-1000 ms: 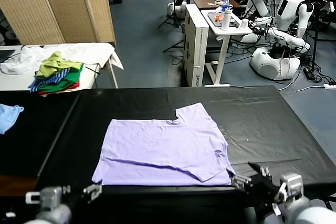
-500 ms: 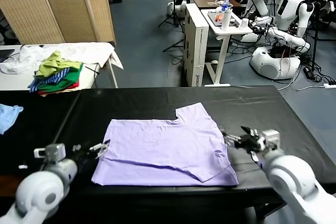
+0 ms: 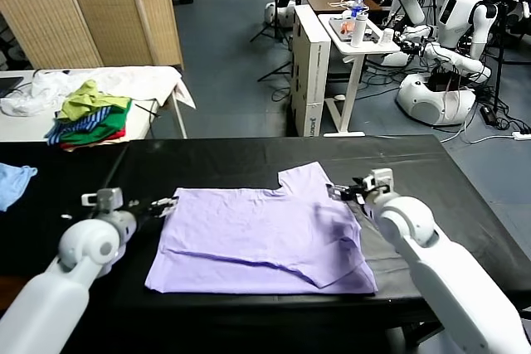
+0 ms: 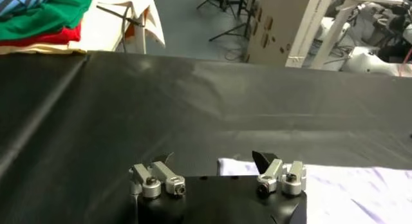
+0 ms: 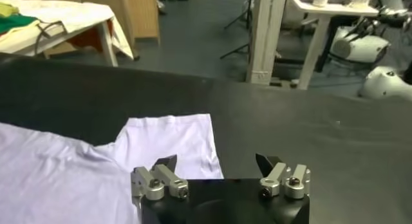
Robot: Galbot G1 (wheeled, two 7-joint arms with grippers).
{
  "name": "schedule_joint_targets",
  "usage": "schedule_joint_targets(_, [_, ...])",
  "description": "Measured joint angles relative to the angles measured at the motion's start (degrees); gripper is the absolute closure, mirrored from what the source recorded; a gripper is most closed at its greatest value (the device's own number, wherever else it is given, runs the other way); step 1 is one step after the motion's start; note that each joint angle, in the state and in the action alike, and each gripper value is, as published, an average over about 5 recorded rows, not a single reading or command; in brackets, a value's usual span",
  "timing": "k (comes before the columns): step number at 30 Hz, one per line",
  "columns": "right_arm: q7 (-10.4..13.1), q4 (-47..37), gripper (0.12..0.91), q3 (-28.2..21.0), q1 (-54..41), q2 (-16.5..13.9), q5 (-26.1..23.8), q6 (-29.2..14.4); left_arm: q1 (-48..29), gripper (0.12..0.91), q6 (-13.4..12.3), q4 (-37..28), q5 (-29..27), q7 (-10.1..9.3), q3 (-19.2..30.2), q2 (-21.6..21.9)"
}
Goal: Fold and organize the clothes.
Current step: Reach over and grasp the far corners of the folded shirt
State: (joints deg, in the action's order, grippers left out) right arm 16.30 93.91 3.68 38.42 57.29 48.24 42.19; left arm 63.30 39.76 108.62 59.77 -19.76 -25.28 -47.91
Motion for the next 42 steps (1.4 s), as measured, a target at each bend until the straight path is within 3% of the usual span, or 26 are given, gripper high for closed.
schedule_joint_targets(7, [-1.24,-6.01,0.118,-1.19,-3.24,3.2,-1.13,0.0,-9.67,0.123,-0.06,-9.55,-1.53,1.66,6.31,-1.36])
schedule_joint_targets(16, [-1.52,-10.79,0.118,-1.91,-5.22,5.38,-2.32,0.0,-16.89,0.123,-0.31,-17.26,-2.23,2.73,10.23,-3.3])
schedule_joint_targets(31, [-2.57,-12.6,0.126,-2.23,-4.67,6.36,-3.71,-0.08,-17.63,0.123,-0.13,-19.5,-2.56,3.18,11.88,-4.58])
schedule_joint_targets(36, [-2.88,-13.03,0.25,-2.21,-4.73,6.54,-3.92,-0.12,-17.18,0.149,-0.18,-19.34,-2.81,3.16,12.02,-4.66])
schedule_joint_targets(42, [-3.35,-12.95,0.363,-2.38,-4.74,6.57,-4.03,-0.12,-17.13,0.291,-0.12,-19.34,-2.88,3.25,12.24,-4.65])
